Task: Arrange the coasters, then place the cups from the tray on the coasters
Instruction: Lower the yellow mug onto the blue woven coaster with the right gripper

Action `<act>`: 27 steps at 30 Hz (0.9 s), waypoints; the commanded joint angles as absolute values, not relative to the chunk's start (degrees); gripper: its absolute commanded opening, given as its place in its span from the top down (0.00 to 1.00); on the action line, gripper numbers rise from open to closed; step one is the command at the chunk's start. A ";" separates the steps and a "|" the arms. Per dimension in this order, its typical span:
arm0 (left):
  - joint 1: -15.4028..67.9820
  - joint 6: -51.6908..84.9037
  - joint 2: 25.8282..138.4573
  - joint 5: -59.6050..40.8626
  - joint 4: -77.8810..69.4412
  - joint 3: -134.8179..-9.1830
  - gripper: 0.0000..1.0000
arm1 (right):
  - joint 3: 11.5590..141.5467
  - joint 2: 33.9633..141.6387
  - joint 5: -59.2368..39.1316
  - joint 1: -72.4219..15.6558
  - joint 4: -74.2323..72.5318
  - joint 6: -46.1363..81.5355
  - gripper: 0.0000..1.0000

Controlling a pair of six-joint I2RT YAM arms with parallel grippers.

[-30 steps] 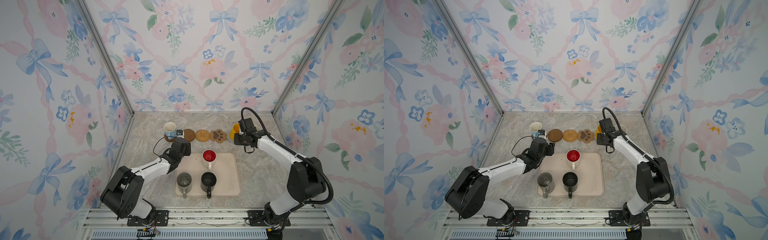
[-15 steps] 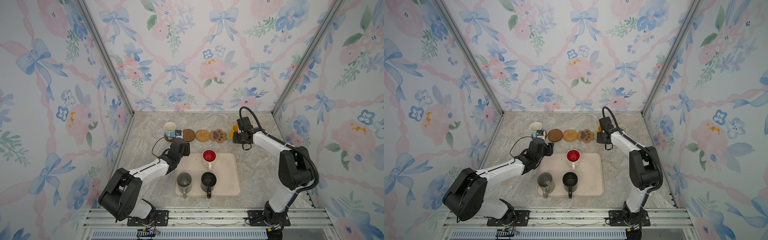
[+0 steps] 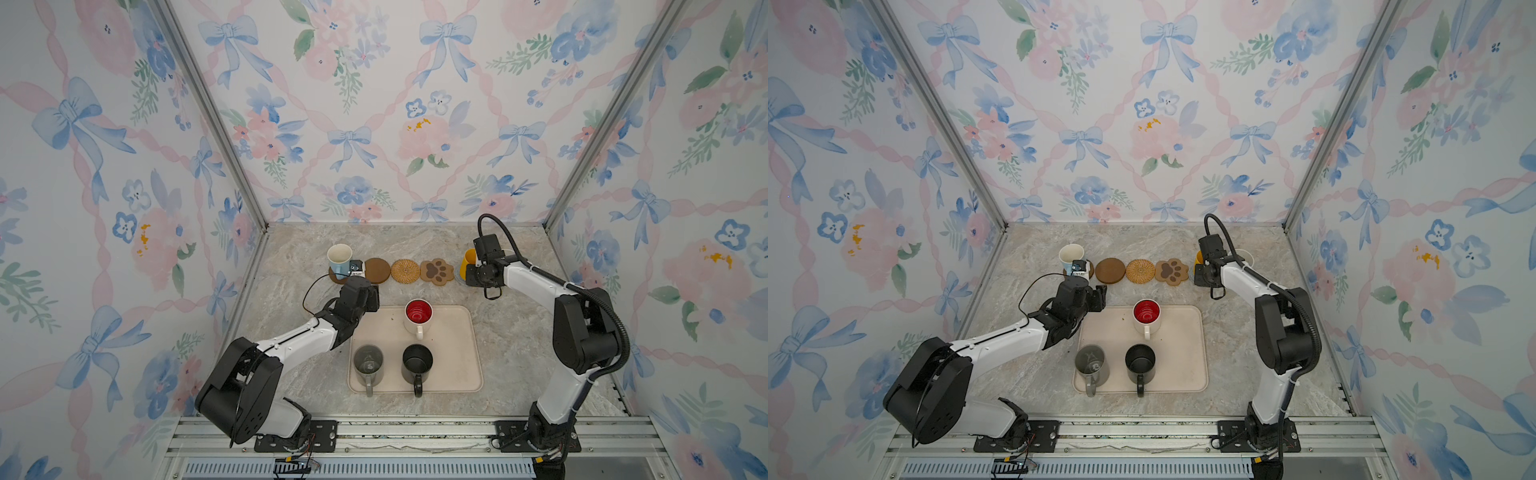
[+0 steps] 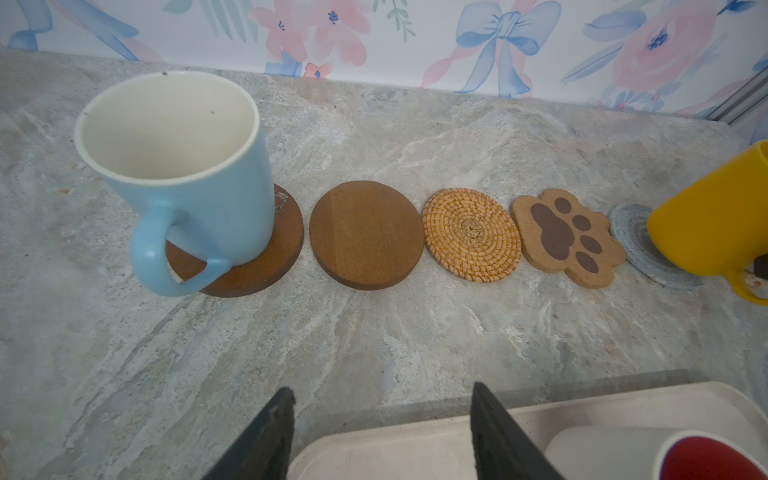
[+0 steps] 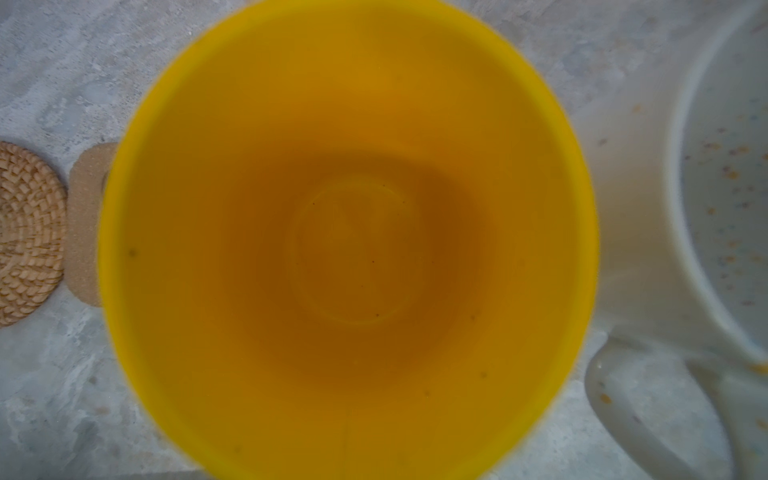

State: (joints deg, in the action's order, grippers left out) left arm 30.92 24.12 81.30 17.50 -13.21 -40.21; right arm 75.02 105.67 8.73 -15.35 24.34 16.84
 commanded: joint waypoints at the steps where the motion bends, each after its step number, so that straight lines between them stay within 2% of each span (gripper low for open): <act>1: 30.41 24.28 80.42 17.24 -13.25 -39.35 0.36 | 78.31 105.61 9.32 -14.46 20.79 15.93 1.00; 27: 29.93 24.07 80.12 17.05 -13.25 -39.14 0.36 | 77.98 107.70 7.91 -14.50 21.14 16.23 1.00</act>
State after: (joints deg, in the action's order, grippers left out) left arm 30.33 24.12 81.30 17.47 -13.21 -40.16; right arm 75.44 107.26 8.08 -14.98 23.35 16.43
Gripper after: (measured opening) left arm 0.636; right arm 0.169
